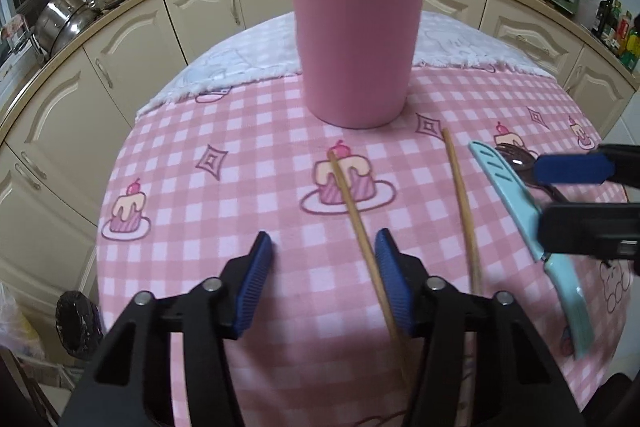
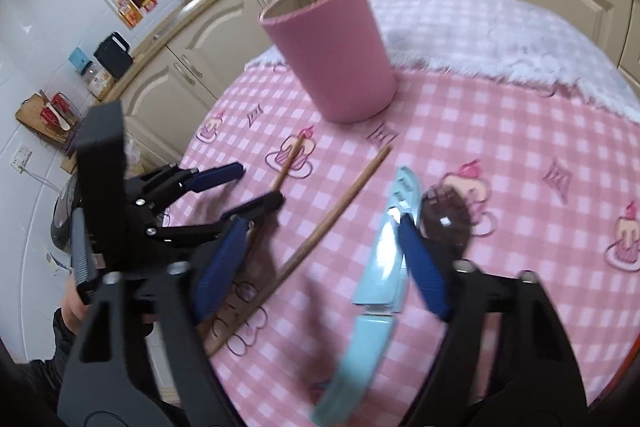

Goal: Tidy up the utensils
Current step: 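Close the right tool on a chopstick while the left tool grasps the last chopstick, then lift both held chopsticks upright over the pink cup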

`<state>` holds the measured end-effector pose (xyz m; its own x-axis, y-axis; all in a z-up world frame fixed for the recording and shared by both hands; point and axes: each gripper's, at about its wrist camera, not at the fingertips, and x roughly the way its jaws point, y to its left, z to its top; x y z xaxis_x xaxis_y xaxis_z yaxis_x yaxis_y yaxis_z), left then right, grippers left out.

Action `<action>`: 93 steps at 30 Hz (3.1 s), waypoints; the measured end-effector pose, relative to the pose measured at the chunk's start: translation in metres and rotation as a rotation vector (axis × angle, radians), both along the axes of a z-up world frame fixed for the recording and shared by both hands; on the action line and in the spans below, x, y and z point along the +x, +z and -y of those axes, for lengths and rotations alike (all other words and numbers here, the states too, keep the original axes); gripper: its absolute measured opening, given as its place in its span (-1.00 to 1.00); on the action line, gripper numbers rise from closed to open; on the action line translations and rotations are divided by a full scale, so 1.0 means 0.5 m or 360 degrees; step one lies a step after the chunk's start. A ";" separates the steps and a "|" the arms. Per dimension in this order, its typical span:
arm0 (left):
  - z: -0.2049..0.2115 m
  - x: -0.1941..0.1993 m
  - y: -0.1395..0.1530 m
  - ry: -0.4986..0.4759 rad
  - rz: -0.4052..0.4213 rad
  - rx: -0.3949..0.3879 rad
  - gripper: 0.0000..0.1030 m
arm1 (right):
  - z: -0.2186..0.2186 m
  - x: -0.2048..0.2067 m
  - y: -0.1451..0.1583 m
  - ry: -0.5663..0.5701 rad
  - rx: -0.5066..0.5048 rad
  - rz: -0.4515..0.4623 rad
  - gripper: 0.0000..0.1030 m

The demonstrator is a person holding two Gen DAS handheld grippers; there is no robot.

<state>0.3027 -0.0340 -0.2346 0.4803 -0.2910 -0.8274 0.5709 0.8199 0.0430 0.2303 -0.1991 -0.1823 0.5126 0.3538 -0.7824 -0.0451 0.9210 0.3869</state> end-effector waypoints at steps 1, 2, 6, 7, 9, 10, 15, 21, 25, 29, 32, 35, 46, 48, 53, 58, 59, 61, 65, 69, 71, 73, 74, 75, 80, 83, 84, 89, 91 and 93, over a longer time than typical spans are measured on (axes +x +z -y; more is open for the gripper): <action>-0.007 0.005 0.000 0.0004 0.0000 -0.0004 0.02 | -0.007 0.007 -0.007 -0.0009 -0.0009 -0.0025 0.10; -0.016 0.010 0.000 0.0008 -0.0003 -0.0012 0.02 | -0.015 0.018 -0.019 -0.0034 -0.0023 -0.0068 -0.07; -0.033 0.023 0.000 0.0021 -0.0008 -0.0036 0.02 | -0.043 0.047 -0.046 -0.0086 -0.0165 -0.0146 -0.39; -0.034 0.026 -0.001 0.0022 -0.0010 -0.0046 0.02 | -0.051 0.050 -0.045 -0.0085 -0.0217 -0.0136 -0.44; -0.035 0.028 -0.001 0.0023 -0.0010 -0.0055 0.02 | -0.067 0.060 -0.044 -0.0072 -0.0335 -0.0135 -0.51; -0.035 0.029 -0.001 0.0026 -0.0012 -0.0059 0.02 | -0.072 0.064 -0.044 -0.0059 -0.0385 -0.0131 -0.57; -0.030 0.041 0.000 0.0044 -0.0032 -0.0060 0.02 | -0.070 0.079 -0.047 0.0017 -0.0464 -0.0143 -0.66; -0.011 0.051 0.002 0.0029 -0.0098 0.0011 -0.28 | -0.110 0.089 -0.048 0.0146 -0.0655 -0.0094 -0.66; -0.011 0.051 0.008 -0.0008 -0.0134 0.0045 -0.85 | -0.106 0.064 -0.043 0.0333 -0.0489 -0.0071 -0.87; -0.019 0.047 0.008 0.0001 -0.0147 0.0048 -0.89 | -0.107 0.050 -0.044 0.0369 -0.0512 -0.0078 -0.87; -0.011 0.047 0.008 -0.0002 -0.0136 0.0092 -0.87 | -0.125 0.053 -0.047 0.0375 -0.0566 -0.0094 -0.86; -0.002 0.047 0.008 -0.0012 -0.0120 0.0135 -0.86 | -0.137 0.060 -0.050 0.0402 -0.0606 -0.0087 -0.85; -0.044 0.019 0.036 0.0095 -0.0050 -0.0095 -0.92 | -0.094 -0.008 0.003 0.0347 -0.0246 0.0213 -0.88; -0.057 0.006 0.058 0.0130 -0.0013 -0.0191 -0.92 | -0.074 -0.025 0.026 0.0332 -0.0146 0.0317 -0.88; -0.082 -0.017 0.118 0.0202 0.0104 -0.0417 -0.92 | -0.032 -0.059 0.087 0.0289 -0.0002 0.0547 -0.89; -0.089 -0.040 0.175 0.0234 0.0251 -0.0574 -0.92 | 0.006 -0.066 0.130 0.0223 0.0098 0.0693 -0.89; -0.089 -0.046 0.187 0.0237 0.0289 -0.0606 -0.92 | 0.016 -0.064 0.138 0.0217 0.0114 0.0710 -0.89; -0.091 -0.053 0.206 0.0236 0.0356 -0.0665 -0.92 | 0.028 -0.067 0.149 0.0211 0.0132 0.0750 -0.89; -0.091 -0.064 0.237 0.0245 0.0468 -0.0764 -0.92 | 0.045 -0.072 0.172 0.0192 0.0177 0.0837 -0.89; -0.088 -0.075 0.262 0.0233 0.0553 -0.0819 -0.92 | 0.051 -0.082 0.185 0.0173 0.0197 0.0898 -0.89; -0.083 -0.077 0.274 0.0231 0.0585 -0.0838 -0.92 | 0.056 -0.083 0.195 0.0166 0.0202 0.0928 -0.89; -0.077 -0.078 0.282 0.0228 0.0605 -0.0854 -0.92 | 0.060 -0.083 0.203 0.0162 0.0208 0.0952 -0.89; -0.075 -0.079 0.287 0.0229 0.0623 -0.0862 -0.92 | 0.062 -0.082 0.209 0.0159 0.0210 0.0967 -0.89; -0.075 -0.081 0.291 0.0228 0.0637 -0.0868 -0.92 | 0.065 -0.082 0.214 0.0158 0.0214 0.0978 -0.89; -0.062 -0.082 0.320 0.0227 0.0720 -0.0906 -0.92 | 0.069 -0.076 0.244 0.0168 0.0202 0.1039 -0.89; -0.056 -0.078 0.337 0.0226 0.0770 -0.0945 -0.92 | 0.074 -0.069 0.266 0.0167 0.0193 0.1082 -0.89; -0.055 -0.074 0.346 0.0227 0.0791 -0.0964 -0.92 | 0.077 -0.068 0.276 0.0163 0.0188 0.1099 -0.89; -0.041 -0.049 0.394 0.0228 0.0897 -0.1071 -0.92 | 0.094 -0.046 0.342 0.0131 0.0152 0.1212 -0.89; -0.031 -0.034 0.415 0.0226 0.0938 -0.1111 -0.92 | 0.100 -0.031 0.371 0.0120 0.0134 0.1259 -0.89; -0.021 -0.019 0.435 0.0228 0.0982 -0.1149 -0.92 | 0.103 -0.018 0.394 0.0114 0.0117 0.1293 -0.89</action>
